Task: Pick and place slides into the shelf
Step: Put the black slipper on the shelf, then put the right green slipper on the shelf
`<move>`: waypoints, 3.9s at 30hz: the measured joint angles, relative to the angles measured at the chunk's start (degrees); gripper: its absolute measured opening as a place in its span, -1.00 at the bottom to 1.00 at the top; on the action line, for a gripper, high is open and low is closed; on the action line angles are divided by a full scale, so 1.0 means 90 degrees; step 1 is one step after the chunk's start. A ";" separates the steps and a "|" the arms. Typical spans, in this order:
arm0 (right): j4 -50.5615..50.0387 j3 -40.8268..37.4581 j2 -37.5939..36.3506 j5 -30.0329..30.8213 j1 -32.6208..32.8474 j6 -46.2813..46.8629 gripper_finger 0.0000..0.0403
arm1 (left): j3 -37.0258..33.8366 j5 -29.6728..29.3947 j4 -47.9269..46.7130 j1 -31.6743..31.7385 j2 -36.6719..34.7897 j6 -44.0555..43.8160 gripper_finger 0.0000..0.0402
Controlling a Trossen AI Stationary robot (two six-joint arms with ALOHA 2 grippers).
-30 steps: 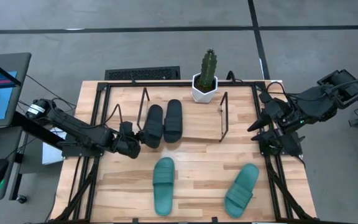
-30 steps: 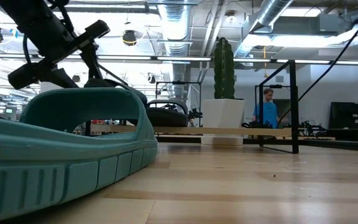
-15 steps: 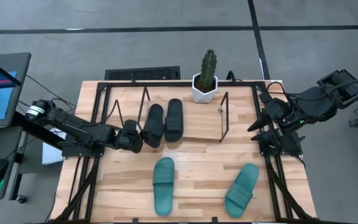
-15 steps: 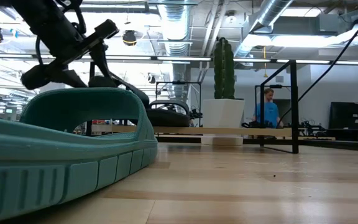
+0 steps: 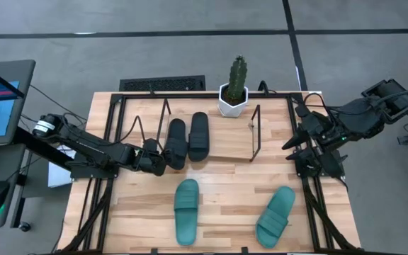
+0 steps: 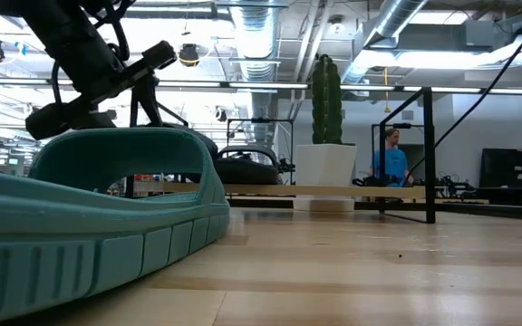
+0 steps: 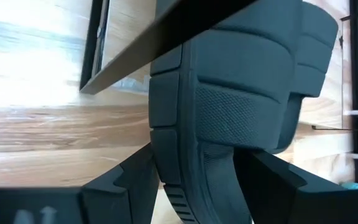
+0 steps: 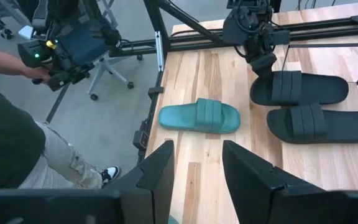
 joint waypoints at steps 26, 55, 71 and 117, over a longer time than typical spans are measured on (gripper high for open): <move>0.0000 0.0000 0.0168 -0.0106 0.0000 -0.0012 -0.35 | 0.0000 -0.0091 -0.0076 0.0019 0.0000 0.0200 0.06; 0.0000 0.0000 0.0172 -0.0112 0.0000 -0.0010 -0.31 | -0.0002 -0.0094 -0.0504 0.0100 -0.0007 0.0592 0.03; 0.0000 0.0000 0.0181 -0.0112 0.0000 0.0039 -0.29 | -0.0002 0.0575 -0.0601 0.0029 -0.0010 0.1045 0.03; 0.2945 -0.7071 0.0194 0.0140 0.2585 0.7269 -0.41 | 0.0393 -0.4529 0.0809 -0.4656 -0.1790 0.2908 -0.01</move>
